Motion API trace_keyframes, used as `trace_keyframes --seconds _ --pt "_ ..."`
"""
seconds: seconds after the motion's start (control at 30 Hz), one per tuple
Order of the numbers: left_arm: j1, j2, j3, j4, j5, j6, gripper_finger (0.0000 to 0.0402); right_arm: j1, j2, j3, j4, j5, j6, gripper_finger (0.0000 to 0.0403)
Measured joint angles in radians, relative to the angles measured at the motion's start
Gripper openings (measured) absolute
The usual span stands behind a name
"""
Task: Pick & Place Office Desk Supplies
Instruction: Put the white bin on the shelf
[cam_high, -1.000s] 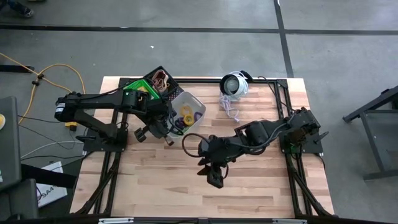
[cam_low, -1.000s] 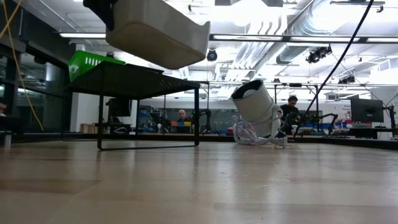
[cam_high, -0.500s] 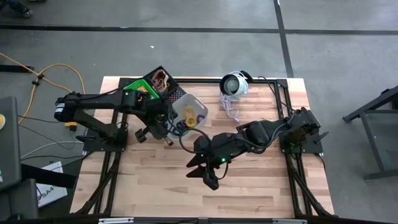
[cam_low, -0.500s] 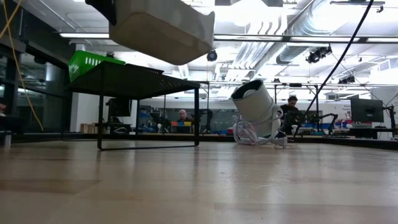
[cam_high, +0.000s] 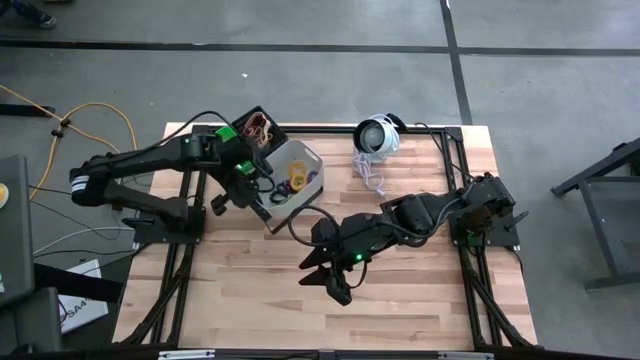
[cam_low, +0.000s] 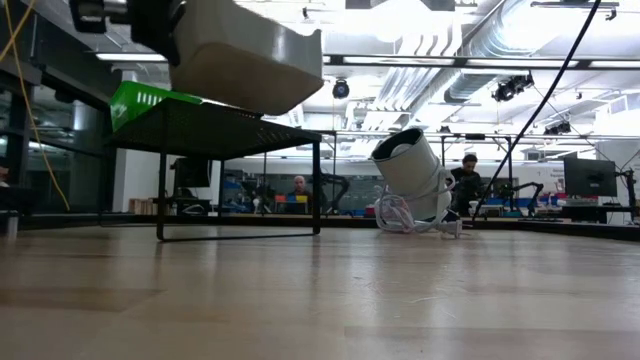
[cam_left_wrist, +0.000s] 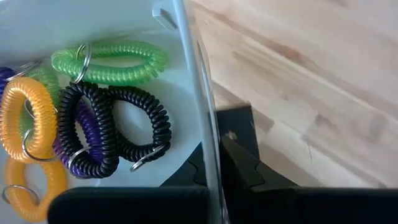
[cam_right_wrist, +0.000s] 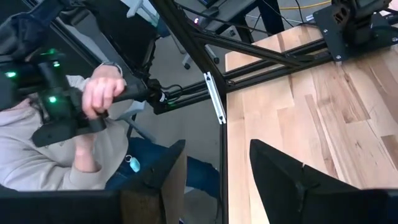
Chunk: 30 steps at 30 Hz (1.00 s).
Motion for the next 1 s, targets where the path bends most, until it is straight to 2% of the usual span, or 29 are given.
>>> trace_keyframes --seconds 0.23,0.53,1.0 --pt "0.043 -0.051 -0.072 -0.023 0.023 0.149 0.0002 0.0 0.0 0.0 0.0 0.0 0.0 0.0164" --pt "0.043 -0.046 -0.075 -0.06 -0.055 0.11 0.0002 0.0 0.0 0.0 0.0 0.0 0.0 0.0164" --pt "0.043 0.007 -0.075 -0.061 -0.111 0.106 0.0002 0.0 0.0 0.0 0.0 0.0 0.0 0.0164"
